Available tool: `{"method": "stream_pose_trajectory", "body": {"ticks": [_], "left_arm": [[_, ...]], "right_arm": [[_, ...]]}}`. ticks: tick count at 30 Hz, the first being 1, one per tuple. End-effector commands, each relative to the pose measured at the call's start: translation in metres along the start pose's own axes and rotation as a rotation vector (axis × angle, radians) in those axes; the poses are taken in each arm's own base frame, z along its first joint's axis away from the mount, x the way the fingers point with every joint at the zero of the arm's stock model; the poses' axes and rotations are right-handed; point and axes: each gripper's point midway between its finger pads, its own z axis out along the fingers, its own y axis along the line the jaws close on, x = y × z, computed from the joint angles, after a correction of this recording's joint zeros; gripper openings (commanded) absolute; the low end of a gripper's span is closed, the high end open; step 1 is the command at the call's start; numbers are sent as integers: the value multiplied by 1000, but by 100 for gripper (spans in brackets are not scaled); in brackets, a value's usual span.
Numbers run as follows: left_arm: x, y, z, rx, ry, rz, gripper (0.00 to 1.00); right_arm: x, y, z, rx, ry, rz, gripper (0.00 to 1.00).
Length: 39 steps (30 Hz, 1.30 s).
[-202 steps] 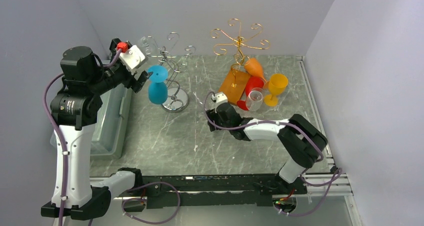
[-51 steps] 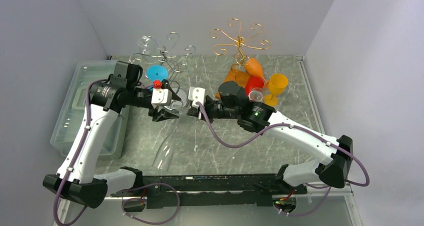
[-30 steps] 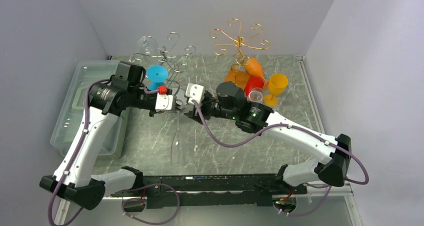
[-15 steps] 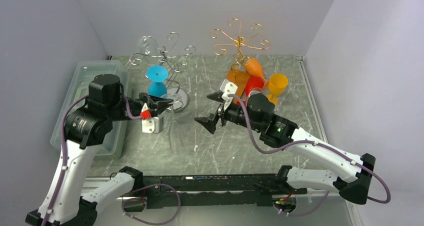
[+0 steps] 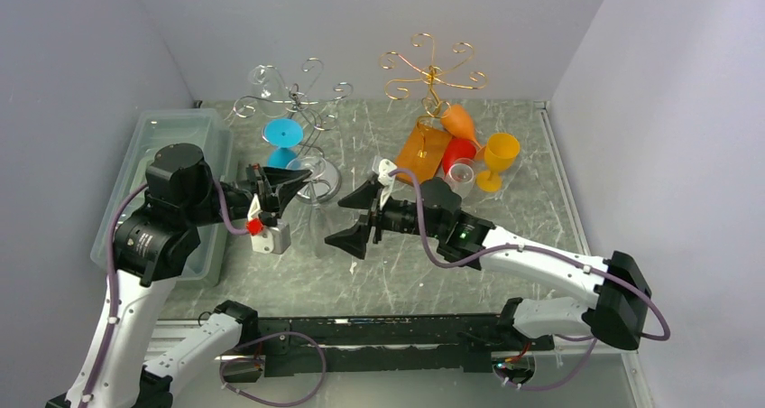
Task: Place the wine glass upside down on the wine glass rack
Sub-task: Turn the wine glass upside down at the wine rack.
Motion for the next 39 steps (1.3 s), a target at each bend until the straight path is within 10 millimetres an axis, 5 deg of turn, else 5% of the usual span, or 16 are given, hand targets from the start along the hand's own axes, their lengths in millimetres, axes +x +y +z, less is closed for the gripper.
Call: {"method": "stream_pose_trajectory", "body": {"ticks": [1,10,16,23,26,29,39], "left_arm": [[-15,15,-2,-48,-53,99,0],[-17,22,-1,-69,-63,99,0],[-17,23,-1,-73,-62,78,0],[-14,29,-1,-108,-49,36,75],[-14,35,-3,-132,-38,35,90],[-15,44,-7,-173,-24,21,99],[-10,72,-31,-335,83,-103,100]], "right_arm": [[-26,12,14,-66,-97,-23,100],[-8,-8,38,0,-54,-33,98],[-15,-21,36,73,-80,-91,64],[-15,-46,20,205,-95,-145,45],[-16,-60,11,250,-102,-147,44],[-21,-74,1,289,-115,-145,43],[-27,-143,-9,393,-68,-161,43]]}}
